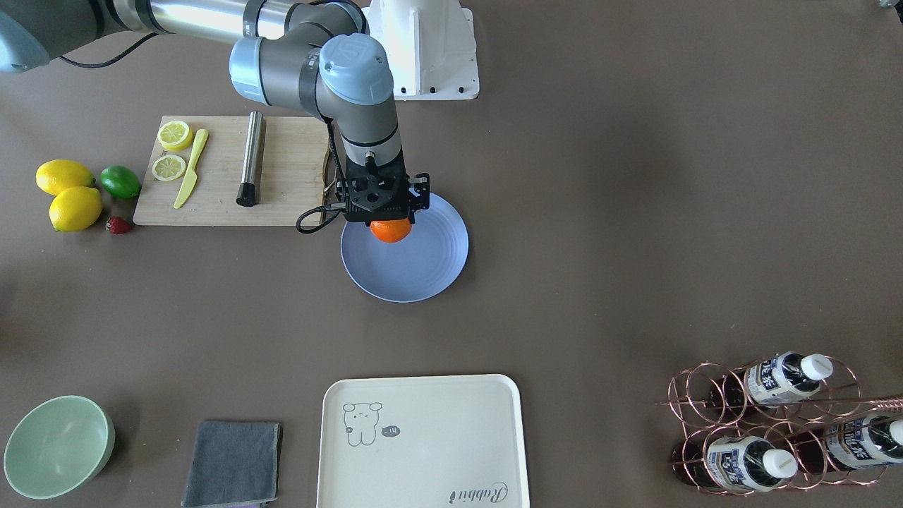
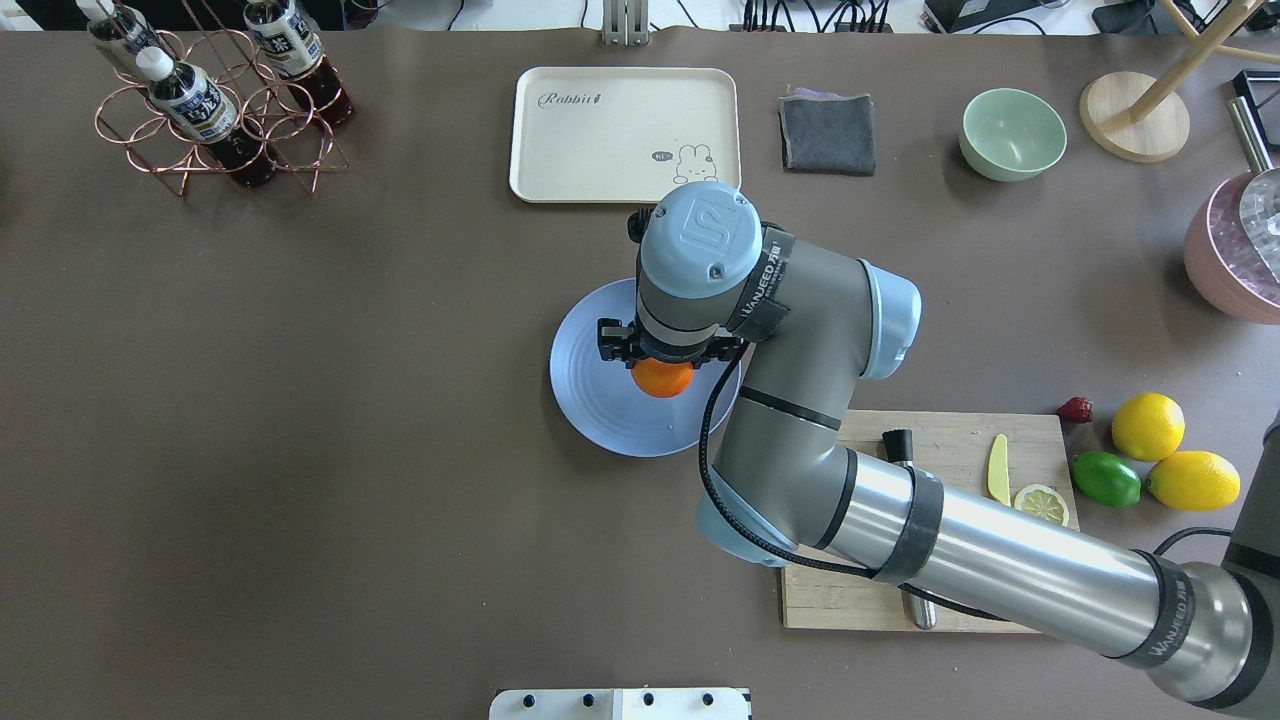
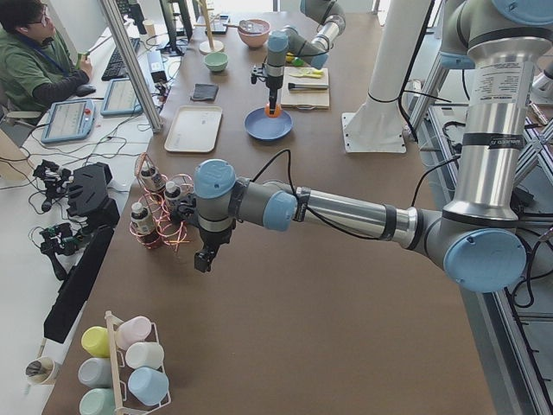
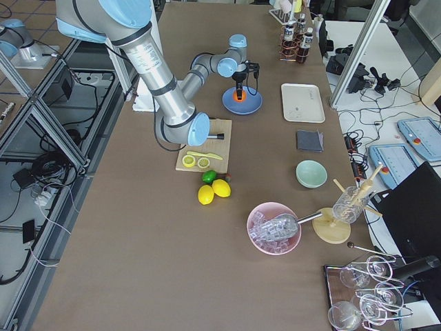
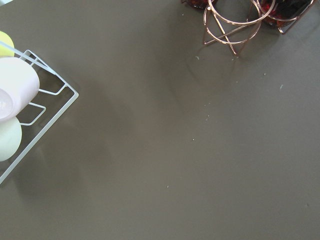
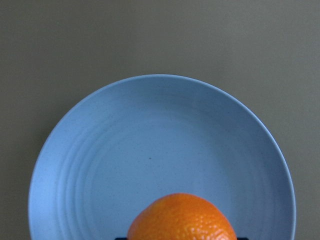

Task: Pick orange to plate
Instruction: 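Carry the orange with the right gripper over the blue plate, then lower the orange onto the plate and open the right gripper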

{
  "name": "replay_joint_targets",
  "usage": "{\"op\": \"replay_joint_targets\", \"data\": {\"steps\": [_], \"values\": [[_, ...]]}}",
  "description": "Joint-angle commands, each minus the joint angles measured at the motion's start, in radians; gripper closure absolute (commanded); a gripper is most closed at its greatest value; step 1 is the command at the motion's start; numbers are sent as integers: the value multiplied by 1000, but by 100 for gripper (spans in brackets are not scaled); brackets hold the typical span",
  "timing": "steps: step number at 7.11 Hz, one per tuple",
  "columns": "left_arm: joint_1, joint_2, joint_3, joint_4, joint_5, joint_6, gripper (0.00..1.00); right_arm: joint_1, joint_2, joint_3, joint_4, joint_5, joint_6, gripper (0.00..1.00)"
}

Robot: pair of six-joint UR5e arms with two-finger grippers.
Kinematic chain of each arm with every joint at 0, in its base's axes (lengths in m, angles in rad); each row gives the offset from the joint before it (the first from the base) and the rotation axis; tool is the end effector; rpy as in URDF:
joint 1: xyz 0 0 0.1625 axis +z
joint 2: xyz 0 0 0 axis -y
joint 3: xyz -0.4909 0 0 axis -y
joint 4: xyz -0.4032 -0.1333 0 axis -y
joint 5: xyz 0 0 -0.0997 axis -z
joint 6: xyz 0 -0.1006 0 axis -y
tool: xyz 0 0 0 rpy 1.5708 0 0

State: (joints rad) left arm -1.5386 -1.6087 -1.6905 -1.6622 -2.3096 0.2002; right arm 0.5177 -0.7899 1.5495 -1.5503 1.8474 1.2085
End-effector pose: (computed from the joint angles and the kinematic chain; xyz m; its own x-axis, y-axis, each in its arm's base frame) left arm -0.0484 -0.5336 0.6373 0.7127 0.3785 -0.5906 -0.1764 0.9116 0.3713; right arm -0.6227 -0.4764 0.2322 0.6872 -0.0010 0.7265 -0.0702 0.9952 0.0678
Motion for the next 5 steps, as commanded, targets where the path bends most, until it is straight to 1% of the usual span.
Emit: {"op": "replay_joint_targets", "data": {"steps": [1,2,3,4,5], "values": [[-8,9,11,-1,1,19,2,-14,44,-95,56,-26,3,100],[-8,6,17,-1,1,19,2,-19,46,-142,126,-28,17,100],[-8,4,23,-2,1,19,2,-19,49,-157,139,-37,20,100],[-8,0,23,-1,1,19,2,-19,49,-161,138,-40,22,90],[-8,-4,25,2,1,19,2,-22,55,-160,139,-40,58,1]]}}
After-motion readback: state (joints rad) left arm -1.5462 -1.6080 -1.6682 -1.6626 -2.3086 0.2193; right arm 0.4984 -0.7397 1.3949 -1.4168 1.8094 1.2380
